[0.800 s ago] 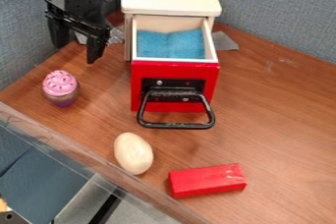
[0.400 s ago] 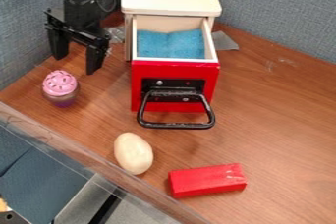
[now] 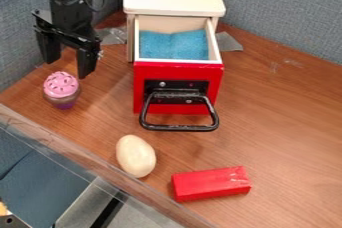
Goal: Put the purple cupcake in the drawer
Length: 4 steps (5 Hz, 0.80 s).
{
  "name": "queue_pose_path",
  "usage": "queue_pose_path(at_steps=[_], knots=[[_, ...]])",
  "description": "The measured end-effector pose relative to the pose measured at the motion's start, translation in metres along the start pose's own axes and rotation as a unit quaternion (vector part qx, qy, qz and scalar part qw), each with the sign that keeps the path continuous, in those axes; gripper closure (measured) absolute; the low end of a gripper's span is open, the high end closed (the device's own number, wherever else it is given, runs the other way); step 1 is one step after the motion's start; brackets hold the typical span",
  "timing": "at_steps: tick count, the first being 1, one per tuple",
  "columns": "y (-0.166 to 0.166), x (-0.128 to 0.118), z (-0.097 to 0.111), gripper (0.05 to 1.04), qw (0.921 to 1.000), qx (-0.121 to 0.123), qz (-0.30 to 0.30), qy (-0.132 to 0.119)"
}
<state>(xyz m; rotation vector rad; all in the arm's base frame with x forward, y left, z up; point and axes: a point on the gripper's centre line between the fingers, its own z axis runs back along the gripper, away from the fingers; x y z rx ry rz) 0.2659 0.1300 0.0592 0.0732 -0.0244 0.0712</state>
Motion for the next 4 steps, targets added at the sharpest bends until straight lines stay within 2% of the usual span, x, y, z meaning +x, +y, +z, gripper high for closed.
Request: queue_pose_path(at_steps=[1, 3, 4], knots=[[-0.002, -0.006, 0.005, 0.083, 0.9999, -0.013, -0.004, -0.007], [-0.005, -0.005, 0.0, 0.083, 0.9999, -0.002, -0.008, -0.01], [-0.01, -0.005, -0.013, 0.083, 0.9999, 0.002, -0.012, 0.001]])
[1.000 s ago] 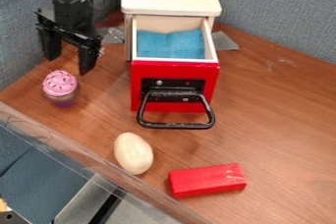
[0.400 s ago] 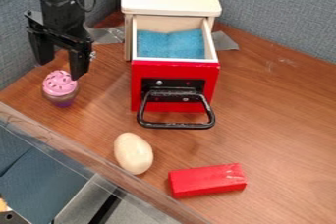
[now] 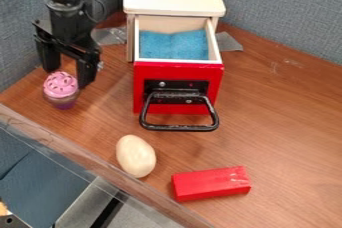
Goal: Put the purple cupcake in the drawer
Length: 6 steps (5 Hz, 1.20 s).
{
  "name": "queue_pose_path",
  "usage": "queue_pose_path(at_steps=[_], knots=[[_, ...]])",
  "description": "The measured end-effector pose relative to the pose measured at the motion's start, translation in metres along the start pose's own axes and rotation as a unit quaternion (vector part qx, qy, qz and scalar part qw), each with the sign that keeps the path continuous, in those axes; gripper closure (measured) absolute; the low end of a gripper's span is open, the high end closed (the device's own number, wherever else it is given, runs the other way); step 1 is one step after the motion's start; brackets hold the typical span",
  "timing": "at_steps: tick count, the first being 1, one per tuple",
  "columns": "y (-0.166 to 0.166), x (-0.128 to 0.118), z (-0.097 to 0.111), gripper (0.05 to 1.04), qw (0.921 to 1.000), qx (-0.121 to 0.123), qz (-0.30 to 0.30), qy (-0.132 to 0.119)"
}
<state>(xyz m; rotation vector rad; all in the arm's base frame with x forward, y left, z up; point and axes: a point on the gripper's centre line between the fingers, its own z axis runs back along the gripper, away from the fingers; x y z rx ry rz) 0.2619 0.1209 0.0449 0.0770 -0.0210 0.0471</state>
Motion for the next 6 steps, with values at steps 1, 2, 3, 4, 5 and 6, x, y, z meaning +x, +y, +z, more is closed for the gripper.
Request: queue_pose_path(at_steps=[1, 2, 3, 4, 5, 6], knots=[[0.0, 0.001, 0.0, 0.083, 1.0, 0.003, 0.002, -0.002], [-0.001, -0.002, -0.002, 0.083, 0.9999, 0.001, 0.004, 0.011], [-0.001, -0.002, -0.001, 0.083, 0.9999, 0.0, 0.0, 0.015], [0.004, -0.004, 0.001, 0.083, 0.9996, -0.002, 0.001, 0.028], [0.007, -0.01, -0.005, 0.083, 0.999, -0.005, 0.002, 0.044], [0.009, -0.011, -0.006, 0.083, 0.999, 0.001, -0.002, 0.045]])
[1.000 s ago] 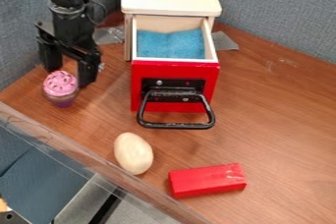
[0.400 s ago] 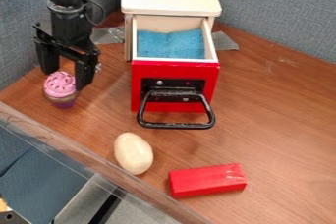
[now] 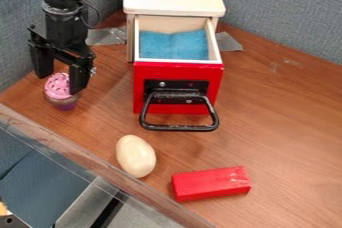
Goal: Put the purple cupcake in the drawer
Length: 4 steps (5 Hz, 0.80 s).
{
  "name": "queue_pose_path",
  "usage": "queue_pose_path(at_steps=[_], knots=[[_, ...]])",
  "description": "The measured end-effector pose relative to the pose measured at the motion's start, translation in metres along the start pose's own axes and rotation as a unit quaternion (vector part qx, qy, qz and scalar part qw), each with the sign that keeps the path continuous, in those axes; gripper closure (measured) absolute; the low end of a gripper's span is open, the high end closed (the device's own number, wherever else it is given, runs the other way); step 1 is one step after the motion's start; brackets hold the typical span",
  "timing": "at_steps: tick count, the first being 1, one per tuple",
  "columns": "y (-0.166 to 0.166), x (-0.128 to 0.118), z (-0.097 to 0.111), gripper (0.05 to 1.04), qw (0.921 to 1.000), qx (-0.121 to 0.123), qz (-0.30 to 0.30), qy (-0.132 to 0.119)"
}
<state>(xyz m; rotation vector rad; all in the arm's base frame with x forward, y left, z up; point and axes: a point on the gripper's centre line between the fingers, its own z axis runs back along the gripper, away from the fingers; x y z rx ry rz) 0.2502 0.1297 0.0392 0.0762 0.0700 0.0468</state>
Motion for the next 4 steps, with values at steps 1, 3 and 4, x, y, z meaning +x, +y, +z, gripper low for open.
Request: queue_pose_path(at_steps=[1, 3, 4], knots=[[-0.0013, -0.0082, -0.0082, 0.083, 0.9999, 0.005, -0.002, 0.009], [-0.0037, -0.0094, -0.0109, 0.166, 0.9999, 0.012, 0.002, 0.007], [0.0001, -0.0118, -0.0103, 0.166, 0.9999, 0.012, 0.004, 0.006]])
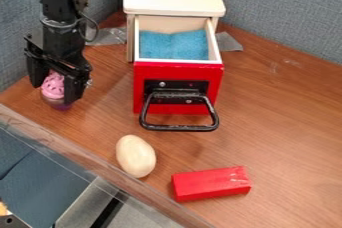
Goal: Put the purple cupcake in the drawer
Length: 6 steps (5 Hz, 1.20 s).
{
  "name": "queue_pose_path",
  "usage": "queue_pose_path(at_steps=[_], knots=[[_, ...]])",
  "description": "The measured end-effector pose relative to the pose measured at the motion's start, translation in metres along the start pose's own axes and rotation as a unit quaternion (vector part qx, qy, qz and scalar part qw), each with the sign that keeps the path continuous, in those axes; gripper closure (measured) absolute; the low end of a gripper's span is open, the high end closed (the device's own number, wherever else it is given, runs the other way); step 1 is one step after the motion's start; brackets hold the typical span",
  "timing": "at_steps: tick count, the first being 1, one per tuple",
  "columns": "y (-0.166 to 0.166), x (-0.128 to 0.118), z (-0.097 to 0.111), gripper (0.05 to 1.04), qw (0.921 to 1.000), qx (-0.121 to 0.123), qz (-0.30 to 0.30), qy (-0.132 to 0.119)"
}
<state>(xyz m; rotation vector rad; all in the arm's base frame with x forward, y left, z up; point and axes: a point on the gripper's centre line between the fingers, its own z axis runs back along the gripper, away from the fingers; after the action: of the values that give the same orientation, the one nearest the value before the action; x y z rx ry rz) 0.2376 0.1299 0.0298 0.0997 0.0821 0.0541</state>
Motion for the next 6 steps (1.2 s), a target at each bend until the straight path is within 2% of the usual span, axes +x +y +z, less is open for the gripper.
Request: queue_pose_path(at_steps=[1, 2, 3, 5, 6], knots=[[0.006, -0.006, 0.0, 0.167, 0.9999, -0.006, 0.006, 0.009], [0.009, -0.01, 0.01, 0.168, 0.9998, -0.018, 0.012, -0.002], [0.009, -0.014, 0.032, 0.172, 0.9991, -0.032, 0.001, -0.028], [0.005, -0.023, 0.092, 0.172, 0.9929, -0.071, -0.001, -0.095], [0.002, -0.025, 0.114, 0.172, 0.9894, -0.089, -0.008, -0.114]])
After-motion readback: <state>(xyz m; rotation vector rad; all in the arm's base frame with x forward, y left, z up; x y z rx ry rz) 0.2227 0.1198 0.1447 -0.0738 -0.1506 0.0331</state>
